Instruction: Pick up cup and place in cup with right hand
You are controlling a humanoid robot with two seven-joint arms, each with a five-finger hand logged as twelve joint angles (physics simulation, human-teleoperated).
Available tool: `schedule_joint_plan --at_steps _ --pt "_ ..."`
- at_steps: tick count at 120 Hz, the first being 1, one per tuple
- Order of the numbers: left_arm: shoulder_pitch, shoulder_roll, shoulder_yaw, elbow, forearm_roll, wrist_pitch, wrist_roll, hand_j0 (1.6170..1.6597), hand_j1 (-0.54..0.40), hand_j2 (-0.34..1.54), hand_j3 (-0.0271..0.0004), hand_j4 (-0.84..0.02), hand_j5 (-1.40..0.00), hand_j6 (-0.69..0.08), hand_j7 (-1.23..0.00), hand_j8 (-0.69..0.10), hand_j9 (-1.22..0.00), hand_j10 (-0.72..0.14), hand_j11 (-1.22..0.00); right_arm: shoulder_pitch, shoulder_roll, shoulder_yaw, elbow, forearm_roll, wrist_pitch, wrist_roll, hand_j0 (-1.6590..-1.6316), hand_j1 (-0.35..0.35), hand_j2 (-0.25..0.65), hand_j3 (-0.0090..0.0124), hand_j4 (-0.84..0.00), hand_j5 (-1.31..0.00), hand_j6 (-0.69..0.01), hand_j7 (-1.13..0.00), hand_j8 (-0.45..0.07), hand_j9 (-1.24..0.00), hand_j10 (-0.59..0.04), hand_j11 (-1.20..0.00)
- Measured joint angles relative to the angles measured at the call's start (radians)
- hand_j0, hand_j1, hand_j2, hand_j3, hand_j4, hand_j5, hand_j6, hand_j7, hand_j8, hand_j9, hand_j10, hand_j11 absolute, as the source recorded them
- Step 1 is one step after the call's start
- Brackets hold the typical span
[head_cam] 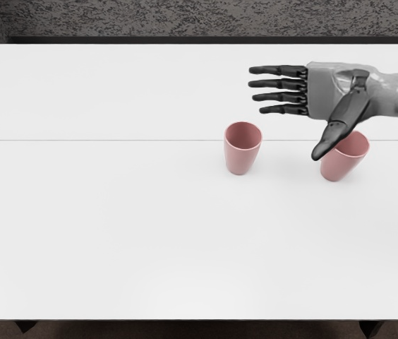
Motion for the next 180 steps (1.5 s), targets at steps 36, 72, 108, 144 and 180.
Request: schedule_joint_plan --at_steps 36,72,108,144,180 --pt "0.0 0.0 0.0 0.0 0.0 0.0 0.0 1.6578 0.349 0.0 -0.0001 0.0 0.0 0.0 0.0 0.0 0.0 0.0 0.0 0.128 0.09 0.007 0.125 -0.531 -0.194 -0.181 -1.6578 -0.323 -0.004 0.0 -0.023 -0.03 -0.023 -0.03 -0.023 -0.03 -0.023 -0.03" --pt "0.0 0.0 0.0 0.0 0.0 0.0 0.0 1.658 0.349 0.0 0.0 0.0 0.0 0.0 0.0 0.0 0.0 0.0 0.0 0.18 0.341 -0.163 0.128 -0.96 -0.508 -0.247 -1.658 -0.309 -0.006 0.0 -0.036 -0.04 -0.037 -0.04 -0.036 -0.04 -0.036 -0.04" --pt "0.0 0.0 0.0 0.0 0.0 0.0 0.0 1.6581 0.349 0.0 0.0 0.0 0.0 0.0 0.0 0.0 0.0 0.0 0.0 0.18 0.452 -0.285 0.063 -1.099 -0.593 -0.251 -1.658 -0.209 -0.022 0.0 -0.12 -0.15 -0.121 -0.15 -0.12 -0.15 -0.119 -0.15" --pt "0.0 0.0 0.0 0.0 0.0 0.0 0.0 1.6581 0.349 0.0 0.0 0.0 0.0 0.0 0.0 0.0 0.0 0.0 0.0 0.188 0.522 -0.311 -0.047 -1.129 -0.597 -0.251 -1.6581 -0.117 -0.037 0.0 -0.197 -0.25 -0.198 -0.25 -0.197 -0.25 -0.196 -0.25" --pt "0.0 0.0 0.0 0.0 0.0 0.0 0.0 1.6581 0.349 0.0 0.0 0.0 0.0 0.0 0.0 0.0 0.0 0.0 0.0 0.184 0.541 -0.328 -0.071 -1.129 -0.593 -0.251 -1.6581 -0.03 -0.052 0.0 -0.269 -0.35 -0.27 -0.35 -0.269 -0.35 -0.268 -0.35"
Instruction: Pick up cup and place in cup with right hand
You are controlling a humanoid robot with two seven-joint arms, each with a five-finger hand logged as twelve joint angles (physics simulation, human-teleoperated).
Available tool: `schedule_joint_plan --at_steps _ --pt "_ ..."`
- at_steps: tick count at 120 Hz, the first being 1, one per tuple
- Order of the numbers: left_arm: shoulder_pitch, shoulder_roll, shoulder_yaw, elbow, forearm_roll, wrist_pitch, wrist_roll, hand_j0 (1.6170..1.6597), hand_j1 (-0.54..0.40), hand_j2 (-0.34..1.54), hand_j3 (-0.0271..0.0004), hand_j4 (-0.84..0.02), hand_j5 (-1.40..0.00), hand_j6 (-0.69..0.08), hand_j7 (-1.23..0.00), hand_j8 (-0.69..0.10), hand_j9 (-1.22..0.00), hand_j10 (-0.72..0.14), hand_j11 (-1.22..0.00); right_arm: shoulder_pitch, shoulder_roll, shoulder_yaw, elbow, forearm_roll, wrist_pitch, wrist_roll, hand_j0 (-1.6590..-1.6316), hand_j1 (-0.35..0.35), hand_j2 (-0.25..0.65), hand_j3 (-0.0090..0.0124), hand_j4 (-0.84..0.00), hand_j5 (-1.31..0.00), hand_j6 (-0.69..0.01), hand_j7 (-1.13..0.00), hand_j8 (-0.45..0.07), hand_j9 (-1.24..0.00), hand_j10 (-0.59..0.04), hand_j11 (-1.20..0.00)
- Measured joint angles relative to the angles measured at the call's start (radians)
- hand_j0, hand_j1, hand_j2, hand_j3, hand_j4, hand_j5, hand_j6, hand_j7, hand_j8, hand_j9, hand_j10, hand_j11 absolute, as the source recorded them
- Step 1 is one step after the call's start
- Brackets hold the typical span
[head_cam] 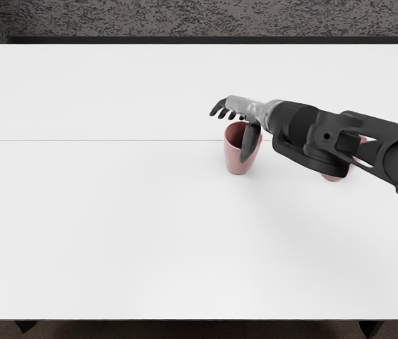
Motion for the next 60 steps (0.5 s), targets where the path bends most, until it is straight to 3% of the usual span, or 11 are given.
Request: schedule_joint_plan --at_steps 60 --pt "0.0 0.0 0.0 0.0 0.0 0.0 0.0 1.6581 0.349 0.0 0.0 0.0 0.0 0.0 0.0 0.0 0.0 0.0 0.0 -0.01 0.015 -0.028 -0.005 -0.023 -0.053 0.0 -1.658 0.02 -0.06 0.0 -0.311 -0.4 -0.312 -0.4 -0.311 -0.4 -0.31 -0.4"
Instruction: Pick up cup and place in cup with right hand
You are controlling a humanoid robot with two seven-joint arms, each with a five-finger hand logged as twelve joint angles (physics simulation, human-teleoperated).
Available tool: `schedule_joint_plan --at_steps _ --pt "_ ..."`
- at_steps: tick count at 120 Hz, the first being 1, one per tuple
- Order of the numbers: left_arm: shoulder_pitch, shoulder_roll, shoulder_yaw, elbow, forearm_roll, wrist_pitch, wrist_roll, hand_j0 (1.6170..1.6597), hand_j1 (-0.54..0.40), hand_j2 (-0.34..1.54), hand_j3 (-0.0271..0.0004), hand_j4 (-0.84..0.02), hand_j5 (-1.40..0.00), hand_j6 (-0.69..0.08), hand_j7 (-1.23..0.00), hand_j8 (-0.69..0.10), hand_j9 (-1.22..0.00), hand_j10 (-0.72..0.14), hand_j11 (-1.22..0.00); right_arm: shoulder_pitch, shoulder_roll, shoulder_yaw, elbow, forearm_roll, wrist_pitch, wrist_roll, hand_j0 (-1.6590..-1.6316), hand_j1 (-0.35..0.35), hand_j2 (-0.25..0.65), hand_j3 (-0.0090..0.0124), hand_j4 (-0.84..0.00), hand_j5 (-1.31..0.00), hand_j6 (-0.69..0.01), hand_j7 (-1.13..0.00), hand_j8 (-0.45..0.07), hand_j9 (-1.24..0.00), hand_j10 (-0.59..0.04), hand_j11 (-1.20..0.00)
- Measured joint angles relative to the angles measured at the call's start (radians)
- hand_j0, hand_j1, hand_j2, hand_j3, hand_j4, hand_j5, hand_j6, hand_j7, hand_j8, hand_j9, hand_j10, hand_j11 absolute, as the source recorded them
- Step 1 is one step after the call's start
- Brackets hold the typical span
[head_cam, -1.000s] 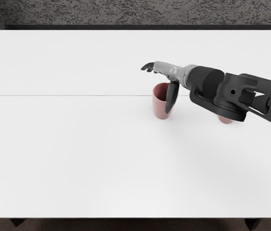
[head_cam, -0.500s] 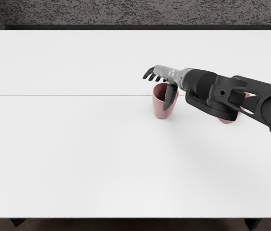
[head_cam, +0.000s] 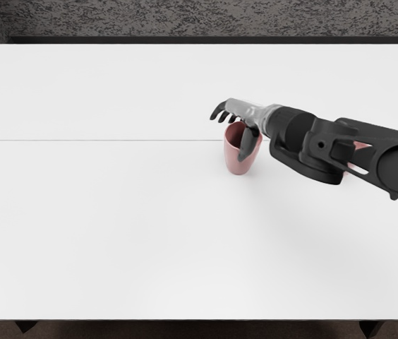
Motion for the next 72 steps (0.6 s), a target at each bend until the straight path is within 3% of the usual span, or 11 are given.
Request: schedule_joint_plan --at_steps 29,37,44,48,72 --pt "0.0 0.0 0.0 0.0 0.0 0.0 0.0 1.6581 0.349 0.0 0.0 0.0 0.0 0.0 0.0 0.0 0.0 0.0 0.0 -0.002 0.0 -0.01 0.0 -0.001 -0.004 0.0 -1.658 0.035 -0.062 0.0 -0.323 -0.42 -0.324 -0.42 -0.323 -0.42 -0.323 -0.42" --pt "0.0 0.0 0.0 0.0 0.0 0.0 0.0 1.6581 0.349 0.0 -0.0001 0.0 0.0 0.0 0.0 0.0 0.0 0.0 0.0 -0.002 0.0 -0.016 0.0 -0.004 -0.004 0.0 -1.658 0.049 -0.062 0.0001 -0.347 -0.43 -0.343 -0.44 -0.347 -0.43 -0.319 -0.44" --pt "0.0 0.0 0.0 0.0 0.0 0.0 0.0 1.6581 0.349 0.0 -0.0001 0.0 0.0 0.0 0.0 0.0 0.0 0.0 0.0 -0.002 -0.002 -0.019 0.001 -0.005 -0.004 0.0 -1.658 0.06 -0.062 0.0001 -0.368 -0.43 -0.359 -0.45 -0.318 -0.44 -0.307 -0.45" --pt "0.0 0.0 0.0 0.0 0.0 0.0 0.0 1.6581 0.349 0.0 -0.0001 0.0 0.0 0.0 0.0 0.0 0.0 0.0 0.0 -0.002 -0.002 -0.02 0.001 -0.007 -0.005 0.0 -1.658 0.071 -0.059 0.0001 -0.391 -0.44 -0.375 -0.46 -0.335 -0.44 -0.326 -0.47" --pt "0.0 0.0 0.0 0.0 0.0 0.0 0.0 1.6581 0.349 0.0 -0.0002 0.0 0.0 0.0 0.0 0.0 0.0 0.0 0.0 0.001 -0.001 -0.021 0.003 -0.001 0.0 0.0 -1.6573 0.105 0.027 0.0001 -0.469 -0.51 -0.444 -0.55 -0.324 -0.53 -0.295 -0.55"
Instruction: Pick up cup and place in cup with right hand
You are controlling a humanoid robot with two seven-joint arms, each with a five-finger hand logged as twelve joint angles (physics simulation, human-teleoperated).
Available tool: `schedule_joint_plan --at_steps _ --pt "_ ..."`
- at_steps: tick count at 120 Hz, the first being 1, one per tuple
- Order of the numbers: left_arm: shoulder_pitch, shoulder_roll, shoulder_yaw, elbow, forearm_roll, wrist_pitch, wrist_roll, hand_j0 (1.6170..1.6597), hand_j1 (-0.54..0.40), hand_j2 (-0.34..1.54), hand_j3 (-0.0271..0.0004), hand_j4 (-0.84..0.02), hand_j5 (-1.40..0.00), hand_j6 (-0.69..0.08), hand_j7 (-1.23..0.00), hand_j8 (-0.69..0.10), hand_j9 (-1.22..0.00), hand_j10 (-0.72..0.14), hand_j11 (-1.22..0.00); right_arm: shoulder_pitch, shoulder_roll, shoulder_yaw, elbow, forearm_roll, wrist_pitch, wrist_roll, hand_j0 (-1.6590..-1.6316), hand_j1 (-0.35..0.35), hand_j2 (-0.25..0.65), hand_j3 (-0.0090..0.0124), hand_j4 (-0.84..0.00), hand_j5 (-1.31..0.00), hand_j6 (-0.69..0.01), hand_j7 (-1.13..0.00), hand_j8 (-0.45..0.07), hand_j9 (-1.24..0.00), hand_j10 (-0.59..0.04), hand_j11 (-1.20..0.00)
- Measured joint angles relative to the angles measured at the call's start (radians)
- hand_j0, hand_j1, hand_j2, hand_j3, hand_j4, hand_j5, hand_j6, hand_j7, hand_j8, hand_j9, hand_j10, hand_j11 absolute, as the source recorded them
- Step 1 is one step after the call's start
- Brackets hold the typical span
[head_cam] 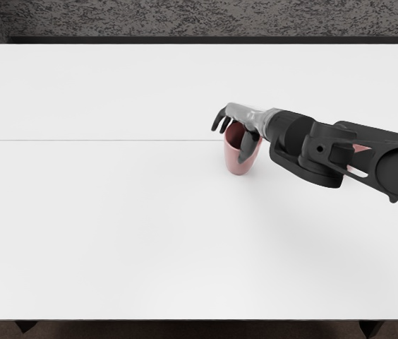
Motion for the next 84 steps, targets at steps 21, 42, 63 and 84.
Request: schedule_joint_plan --at_steps 21,42,63,84 --pt "0.0 0.0 0.0 0.0 0.0 0.0 0.0 1.6581 0.349 0.0 -0.0001 0.0 0.0 0.0 0.0 0.0 0.0 0.0 0.0 0.01 -0.005 0.008 0.007 0.013 0.013 0.0 -1.6567 0.111 0.047 0.0 -0.463 -0.57 -0.457 -0.58 -0.3 -0.58 -0.276 -0.59" --pt "0.0 0.0 0.0 0.0 0.0 0.0 0.0 1.6581 0.349 0.0 0.0 0.0 0.0 0.0 0.0 0.0 0.0 0.0 0.0 0.029 -0.016 0.045 0.024 0.024 0.053 0.0 -1.6564 0.113 0.049 0.0 -0.455 -0.6 -0.459 -0.59 -0.288 -0.6 -0.269 -0.6" --pt "0.0 0.0 0.0 0.0 0.0 0.0 0.0 1.6581 0.349 0.0 0.0 0.0 0.0 0.0 0.0 0.0 0.0 0.0 0.0 0.061 -0.04 0.088 0.036 0.053 0.099 0.0 -1.6563 0.111 0.046 0.0 -0.45 -0.61 -0.458 -0.6 -0.284 -0.61 -0.267 -0.61" --pt "0.0 0.0 0.0 0.0 0.0 0.0 0.0 1.6581 0.349 0.0 0.0 0.0 0.0 0.0 0.0 0.0 0.0 0.0 0.0 0.089 -0.069 0.153 0.042 0.083 0.164 0.0 -1.6563 0.108 0.043 0.0 -0.443 -0.61 -0.455 -0.6 -0.286 -0.61 -0.269 -0.6"
